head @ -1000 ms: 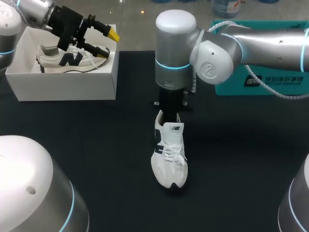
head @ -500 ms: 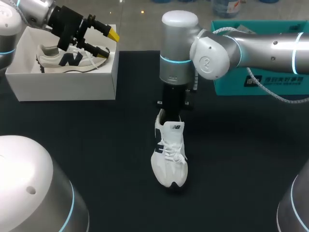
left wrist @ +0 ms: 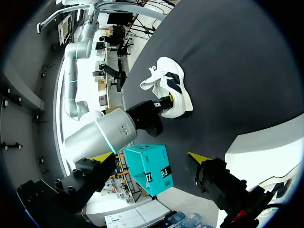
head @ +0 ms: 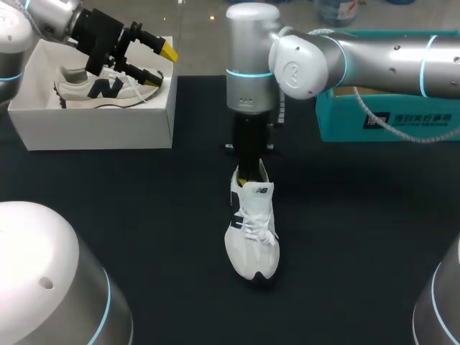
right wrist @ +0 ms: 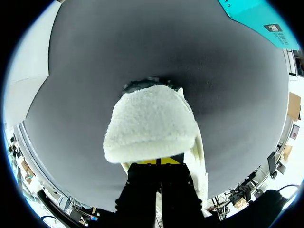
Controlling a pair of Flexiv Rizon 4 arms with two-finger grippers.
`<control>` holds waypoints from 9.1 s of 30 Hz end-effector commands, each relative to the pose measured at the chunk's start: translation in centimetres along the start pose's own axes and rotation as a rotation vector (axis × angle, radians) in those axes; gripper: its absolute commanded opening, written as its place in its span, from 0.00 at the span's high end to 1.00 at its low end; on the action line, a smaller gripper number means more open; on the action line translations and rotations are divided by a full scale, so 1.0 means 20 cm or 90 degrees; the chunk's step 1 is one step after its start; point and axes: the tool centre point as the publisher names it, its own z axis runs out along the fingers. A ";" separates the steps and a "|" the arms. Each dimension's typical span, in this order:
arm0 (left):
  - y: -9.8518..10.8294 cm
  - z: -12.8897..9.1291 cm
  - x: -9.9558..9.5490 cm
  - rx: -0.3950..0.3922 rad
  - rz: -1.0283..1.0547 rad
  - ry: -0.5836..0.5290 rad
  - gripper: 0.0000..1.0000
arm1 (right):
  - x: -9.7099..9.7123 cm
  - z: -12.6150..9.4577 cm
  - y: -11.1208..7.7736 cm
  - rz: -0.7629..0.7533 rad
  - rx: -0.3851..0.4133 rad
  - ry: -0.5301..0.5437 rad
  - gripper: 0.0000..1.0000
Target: Take the shoe out of the shoebox, open the shoe tongue, remove and reinsert the insole, then place the shoe into the shoebox
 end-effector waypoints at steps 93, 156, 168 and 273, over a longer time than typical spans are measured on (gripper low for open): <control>0.00 0.00 0.00 0.002 0.001 0.002 0.00 | -0.14 -0.02 -0.25 -0.035 0.027 -0.005 0.00; 0.00 0.00 0.00 0.002 0.001 0.002 0.00 | -0.27 -0.16 -0.57 0.041 -0.096 0.021 1.00; 0.00 0.00 0.00 0.002 0.001 0.002 0.00 | -0.23 -0.15 -0.52 0.016 -0.085 0.020 1.00; 0.00 0.00 0.00 0.002 0.001 0.002 0.00 | -0.18 -0.08 -0.31 -0.013 -0.060 0.026 1.00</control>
